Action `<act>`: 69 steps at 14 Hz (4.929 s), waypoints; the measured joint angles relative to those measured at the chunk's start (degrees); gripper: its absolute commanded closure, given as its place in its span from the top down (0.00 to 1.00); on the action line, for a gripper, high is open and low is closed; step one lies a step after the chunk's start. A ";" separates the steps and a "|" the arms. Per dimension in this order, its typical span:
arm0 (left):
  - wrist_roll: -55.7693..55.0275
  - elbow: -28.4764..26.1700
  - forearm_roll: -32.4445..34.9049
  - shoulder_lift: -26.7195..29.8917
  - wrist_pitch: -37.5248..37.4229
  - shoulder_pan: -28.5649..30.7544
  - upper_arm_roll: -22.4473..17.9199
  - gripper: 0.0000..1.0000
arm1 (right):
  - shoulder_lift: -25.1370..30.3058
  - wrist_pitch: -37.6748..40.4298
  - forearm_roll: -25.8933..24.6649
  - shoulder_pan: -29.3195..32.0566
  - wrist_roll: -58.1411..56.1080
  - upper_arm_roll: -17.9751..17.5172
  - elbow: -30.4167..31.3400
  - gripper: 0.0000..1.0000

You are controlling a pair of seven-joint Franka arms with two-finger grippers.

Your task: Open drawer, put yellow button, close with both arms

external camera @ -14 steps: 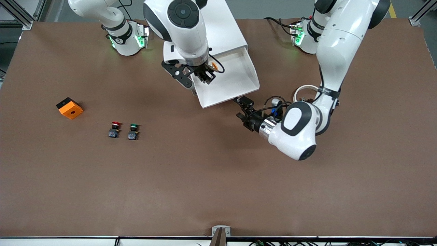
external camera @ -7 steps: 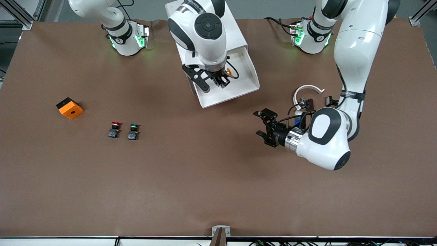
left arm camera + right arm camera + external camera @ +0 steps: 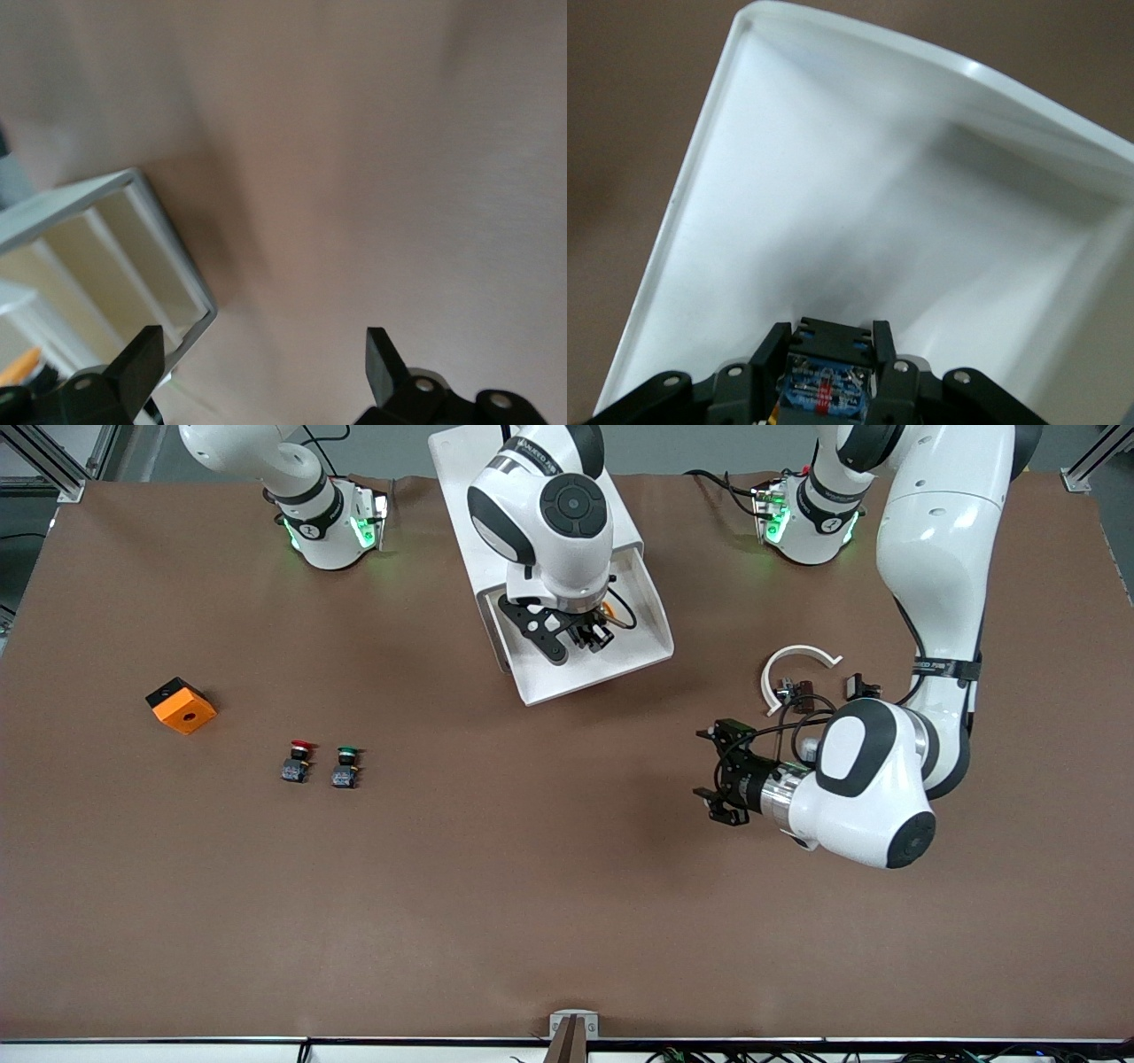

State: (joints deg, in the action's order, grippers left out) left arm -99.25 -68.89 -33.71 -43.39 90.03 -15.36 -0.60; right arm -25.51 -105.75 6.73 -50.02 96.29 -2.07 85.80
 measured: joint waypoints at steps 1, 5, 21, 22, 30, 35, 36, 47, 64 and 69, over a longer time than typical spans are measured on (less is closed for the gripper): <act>5.06 0.02 1.06 0.07 0.58 0.11 -0.36 1.00 | 0.00 0.00 0.01 0.00 0.00 0.04 -0.16 1.00; 22.71 0.21 10.68 0.91 1.44 0.22 -0.45 1.00 | 0.02 0.20 0.02 0.03 0.00 0.40 -1.20 1.00; 51.92 -13.49 29.13 12.55 18.62 -2.04 4.26 1.00 | 20.47 25.08 -0.70 33.13 -63.53 2.24 3.03 1.00; 52.26 -15.15 30.14 13.04 20.37 -2.05 5.06 1.00 | 22.74 22.51 -1.37 34.93 -67.67 2.25 6.88 1.00; 51.84 -19.04 32.43 11.15 26.70 -7.64 8.47 1.00 | 31.40 5.39 -5.48 44.15 -85.27 2.14 26.73 1.00; 47.34 -21.31 32.16 12.31 26.70 -10.49 13.34 1.00 | 30.73 -2.27 -5.59 50.40 -95.23 2.12 30.81 1.00; 46.96 -22.18 32.16 12.98 26.68 -10.47 14.70 1.00 | 30.37 -3.06 -5.60 51.64 -97.25 2.12 30.94 1.00; 42.35 -28.10 25.81 15.95 24.87 -10.22 26.34 1.00 | 29.39 0.51 -5.60 54.77 -100.81 1.66 19.61 1.00; 40.44 -27.63 24.69 16.18 22.78 1.48 31.98 1.00 | 24.19 10.54 -7.97 54.71 -99.97 0.89 4.17 1.00; 44.35 -23.89 36.10 16.25 22.69 15.28 31.98 1.00 | 24.06 10.55 -8.04 54.71 -99.97 0.90 4.09 1.00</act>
State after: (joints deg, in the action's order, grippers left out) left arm -54.90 -92.78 2.39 -27.15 112.72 -0.08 31.37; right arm -1.45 -95.20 -1.31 4.69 -3.68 -1.17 89.89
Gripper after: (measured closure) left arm 0.000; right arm 0.000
